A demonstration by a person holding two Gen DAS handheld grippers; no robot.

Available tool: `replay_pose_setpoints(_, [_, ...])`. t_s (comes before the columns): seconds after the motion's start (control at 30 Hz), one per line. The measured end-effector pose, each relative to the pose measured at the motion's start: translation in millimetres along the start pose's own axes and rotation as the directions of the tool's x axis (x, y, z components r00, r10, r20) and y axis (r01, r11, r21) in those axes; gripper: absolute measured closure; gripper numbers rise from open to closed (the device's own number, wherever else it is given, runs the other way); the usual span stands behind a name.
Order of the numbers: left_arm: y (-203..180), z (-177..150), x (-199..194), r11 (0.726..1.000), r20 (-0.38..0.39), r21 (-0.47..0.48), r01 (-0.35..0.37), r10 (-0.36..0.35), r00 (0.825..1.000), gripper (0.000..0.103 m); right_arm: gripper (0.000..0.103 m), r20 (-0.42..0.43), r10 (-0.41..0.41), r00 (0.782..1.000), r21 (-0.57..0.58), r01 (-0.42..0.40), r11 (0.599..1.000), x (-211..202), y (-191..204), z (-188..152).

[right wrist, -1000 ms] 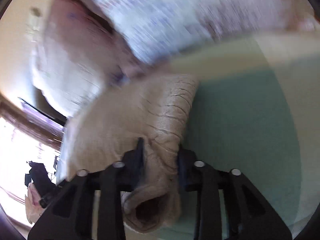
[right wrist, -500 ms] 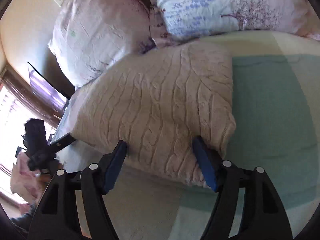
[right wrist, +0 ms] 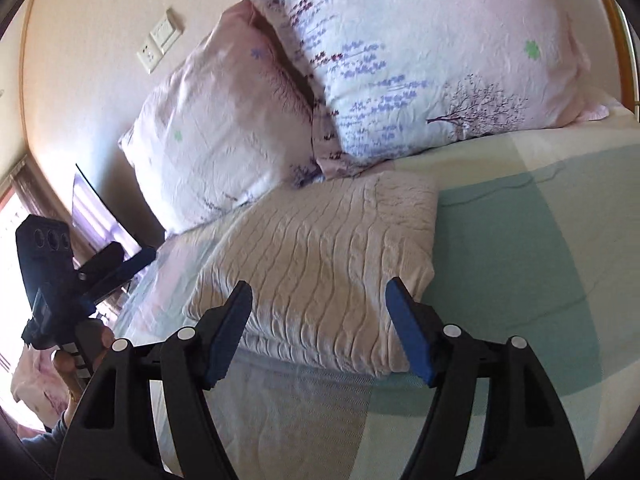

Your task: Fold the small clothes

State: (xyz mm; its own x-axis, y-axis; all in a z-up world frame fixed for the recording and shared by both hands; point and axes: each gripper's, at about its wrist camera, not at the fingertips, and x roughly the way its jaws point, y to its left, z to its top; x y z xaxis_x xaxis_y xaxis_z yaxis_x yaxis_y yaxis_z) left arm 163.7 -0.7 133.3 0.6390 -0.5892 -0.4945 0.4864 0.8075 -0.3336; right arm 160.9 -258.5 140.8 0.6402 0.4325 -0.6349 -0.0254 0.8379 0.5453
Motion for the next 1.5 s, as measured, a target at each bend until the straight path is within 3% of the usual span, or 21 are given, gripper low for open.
replay_pose_setpoints(0.07, [-8,-3,15,1.0,-0.072,-0.017,-0.001,0.0,0.997,0.002,0.027,-0.016,-0.024,1.0,0.034,0.025,0.999,-7,-5,-3])
replay_pose_setpoints(0.1, [-12,-10,17,1.0,-0.088,0.0,-0.016,0.016,0.996,0.002,0.015,-0.027,-0.056,0.998,0.034,0.057,0.998,-11,-7,-7])
replay_pose_setpoints(0.13, [-16,-17,16,0.997,-0.096,0.033,-0.064,0.067,0.993,0.002,0.011,-0.039,-0.105,0.994,0.017,0.106,0.994,-16,-8,-14])
replay_pose_setpoints(0.2, [-23,-38,12,0.964,-0.103,0.109,-0.244,0.255,0.961,0.002,0.007,-0.048,-0.161,0.986,-0.028,0.159,0.987,-20,-6,-27])
replay_pose_setpoints(0.27, [-22,-57,12,0.939,-0.144,0.124,-0.321,0.338,0.93,0.002,0.006,-0.083,-0.256,0.963,-0.092,0.248,0.964,-16,-2,-44])
replay_pose_setpoints(0.33, [-17,-70,17,0.943,-0.209,0.101,-0.318,0.333,0.919,0.002,0.006,-0.122,-0.347,0.93,-0.144,0.329,0.933,-3,5,-58])
replay_pose_setpoints(0.4, [-12,-83,29,0.932,-0.291,0.094,-0.35,0.362,0.885,0.002,0.006,-0.146,-0.367,0.919,-0.155,0.345,0.926,6,9,-66])
replay_pose_setpoints(0.5, [-11,-93,43,0.893,-0.315,0.147,-0.425,0.449,0.836,0.002,0.006,-0.179,-0.359,0.916,-0.138,0.337,0.931,18,14,-71])
replay_pose_setpoints(0.63, [-7,-102,50,0.868,-0.327,0.143,-0.475,0.495,0.805,0.002,0.006,-0.16,-0.431,0.888,-0.197,0.399,0.895,27,23,-79])
replay_pose_setpoints(0.77, [-6,-107,46,0.865,-0.306,0.124,-0.486,0.499,0.811,0.002,0.006,-0.158,-0.466,0.87,-0.226,0.428,0.875,32,26,-83])
replay_pose_setpoints(1.03, [-6,-109,44,0.865,-0.297,0.097,-0.492,0.497,0.816,0.002,0.002,-0.163,-0.488,0.857,-0.26,0.44,0.86,34,29,-90])
replay_pose_setpoints(1.5, [-6,-109,46,0.868,-0.295,0.099,-0.487,0.492,0.819,0.002,0.001,-0.173,-0.487,0.856,-0.266,0.436,0.86,34,29,-89])
